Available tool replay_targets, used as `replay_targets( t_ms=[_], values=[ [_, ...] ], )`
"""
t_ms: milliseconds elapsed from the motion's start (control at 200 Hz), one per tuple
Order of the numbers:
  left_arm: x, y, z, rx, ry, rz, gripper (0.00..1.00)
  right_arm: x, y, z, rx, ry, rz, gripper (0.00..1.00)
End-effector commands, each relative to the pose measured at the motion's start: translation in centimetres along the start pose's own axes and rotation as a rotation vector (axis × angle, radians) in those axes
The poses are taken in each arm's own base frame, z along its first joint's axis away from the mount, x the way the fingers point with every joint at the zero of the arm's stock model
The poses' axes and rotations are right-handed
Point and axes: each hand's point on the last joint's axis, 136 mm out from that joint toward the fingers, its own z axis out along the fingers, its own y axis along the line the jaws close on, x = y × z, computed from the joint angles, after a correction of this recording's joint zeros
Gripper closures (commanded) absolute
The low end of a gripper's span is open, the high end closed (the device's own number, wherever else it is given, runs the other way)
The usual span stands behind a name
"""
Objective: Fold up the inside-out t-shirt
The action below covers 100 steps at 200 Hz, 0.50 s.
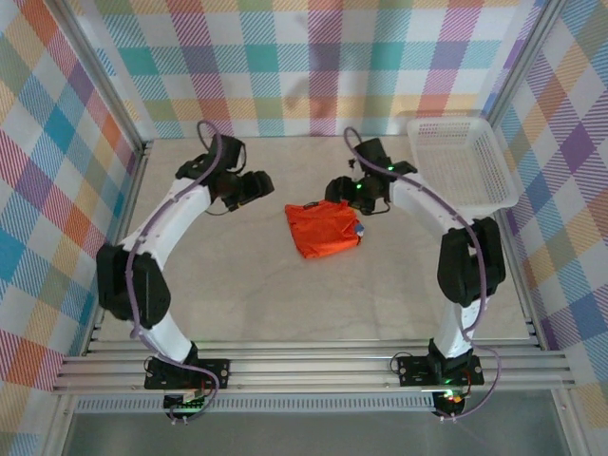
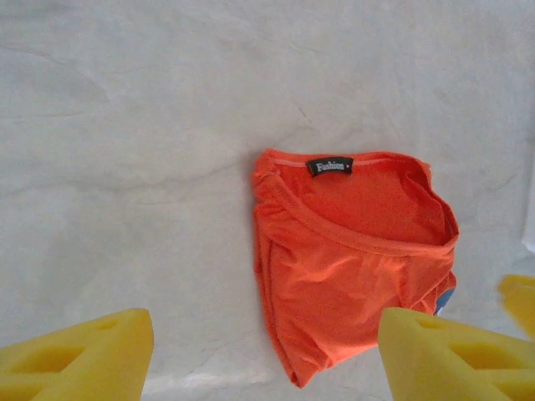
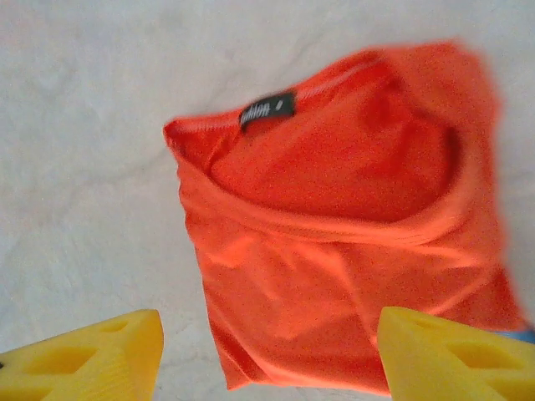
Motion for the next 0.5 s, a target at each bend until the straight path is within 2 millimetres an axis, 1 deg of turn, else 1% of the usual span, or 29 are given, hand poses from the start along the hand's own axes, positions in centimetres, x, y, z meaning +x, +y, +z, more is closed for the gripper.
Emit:
replay_targets(
  t_ms=[0,100,185,255,330,380,435,495],
  values=[
    [1.8,2.1,0.3,-0.037,0.027,-0.034,0.28,3.8,-2.0,6.0,0.037,0.149,0.015,0.32],
    [2.8,2.9,0.1,-0.037,0.039,-0.042,0.28,5.8,-2.4,9.1,0.045,0.207,0.035,0.33],
    [3.2,3.2,0.2,-0.030,0.045,-0.047,0.28,7.4,-1.4,11.1,0.022,0.245,0.058,0.34],
    [3.4,3.3,0.2,-0.027,0.048,-0.047,0.28,8.3,0.2,12.5,-0.004,0.249,0.085,0.35],
    [3.4,3.5,0.1,-0.022,0.046,-0.055,0.28,8.3,2.0,14.0,-0.034,0.221,0.138,0.36],
    [3.3,3.6,0.0,-0.018,0.042,-0.063,0.28,7.7,3.1,15.1,-0.046,0.184,0.185,0.37],
    [3.1,3.7,-0.2,-0.013,0.035,-0.074,0.28,6.7,3.9,16.4,-0.043,0.132,0.260,0.38],
    [3.0,4.1,-0.5,-0.019,0.026,-0.089,0.28,5.2,5.5,17.7,-0.059,0.073,0.319,0.40]
  ],
)
